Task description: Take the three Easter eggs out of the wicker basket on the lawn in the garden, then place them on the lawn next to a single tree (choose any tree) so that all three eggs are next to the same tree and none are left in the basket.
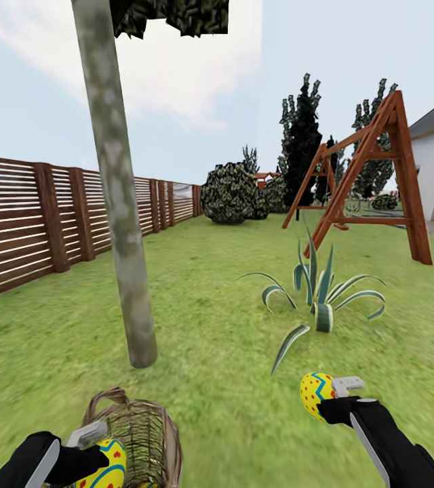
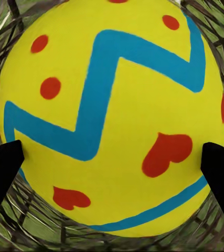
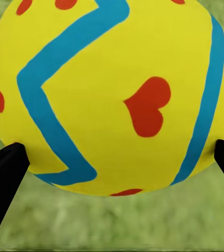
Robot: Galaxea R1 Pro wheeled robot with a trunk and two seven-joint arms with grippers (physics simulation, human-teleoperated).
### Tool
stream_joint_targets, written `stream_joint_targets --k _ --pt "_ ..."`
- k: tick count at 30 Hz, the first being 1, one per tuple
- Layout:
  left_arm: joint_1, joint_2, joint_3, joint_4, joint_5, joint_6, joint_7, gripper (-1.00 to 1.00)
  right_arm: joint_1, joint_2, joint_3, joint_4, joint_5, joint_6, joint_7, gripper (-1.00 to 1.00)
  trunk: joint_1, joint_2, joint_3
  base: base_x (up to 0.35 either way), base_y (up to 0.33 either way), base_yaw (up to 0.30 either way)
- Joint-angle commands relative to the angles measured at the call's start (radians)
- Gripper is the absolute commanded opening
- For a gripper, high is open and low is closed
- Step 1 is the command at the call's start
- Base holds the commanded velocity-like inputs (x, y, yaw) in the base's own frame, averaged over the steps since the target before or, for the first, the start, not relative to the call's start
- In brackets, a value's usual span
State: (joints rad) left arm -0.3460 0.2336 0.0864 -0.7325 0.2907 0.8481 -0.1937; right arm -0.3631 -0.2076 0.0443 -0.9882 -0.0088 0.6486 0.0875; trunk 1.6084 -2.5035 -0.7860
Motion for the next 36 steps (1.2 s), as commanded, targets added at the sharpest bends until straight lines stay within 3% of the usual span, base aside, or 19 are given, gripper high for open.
stream_joint_targets --k 1,6,15,17,20,24,36 --pt "-0.001 0.000 0.003 -0.001 -0.006 0.005 -0.007 -1.00 0.000 0.000 0.002 -0.001 0.000 0.005 0.001 -1.00 -0.001 0.000 0.003 -0.320 0.000 0.000" --pt "-0.001 0.000 0.004 -0.001 -0.005 0.005 -0.007 -1.00 0.000 0.002 0.034 0.000 0.000 0.005 0.000 -1.00 -0.003 0.001 0.022 -0.106 0.000 0.000" --pt "-0.001 0.001 0.004 -0.014 -0.005 0.004 -0.007 -1.00 0.000 0.000 0.035 0.003 0.004 0.009 0.001 -1.00 -0.007 0.003 0.057 0.000 0.000 0.000" --pt "-0.001 0.000 0.002 -0.016 -0.005 0.003 -0.007 -1.00 0.000 -0.001 0.036 0.044 0.063 0.021 0.007 -1.00 -0.008 0.003 0.065 0.000 0.000 0.000" --pt "-0.001 0.000 0.001 -0.016 -0.005 0.005 -0.009 -1.00 0.000 0.000 0.035 0.055 0.092 0.031 0.011 -1.00 -0.020 0.024 0.072 0.000 0.000 0.028" --pt "-0.001 0.000 0.001 -0.016 -0.005 0.004 -0.010 -1.00 0.000 0.000 0.034 0.056 0.095 0.074 0.011 -1.00 -0.035 0.052 0.079 0.000 0.000 0.133" --pt "0.000 0.000 -0.002 -0.016 -0.005 0.003 -0.011 -1.00 0.000 0.003 0.037 0.057 0.095 0.077 0.011 -1.00 -0.081 0.136 0.098 0.000 0.000 0.106"
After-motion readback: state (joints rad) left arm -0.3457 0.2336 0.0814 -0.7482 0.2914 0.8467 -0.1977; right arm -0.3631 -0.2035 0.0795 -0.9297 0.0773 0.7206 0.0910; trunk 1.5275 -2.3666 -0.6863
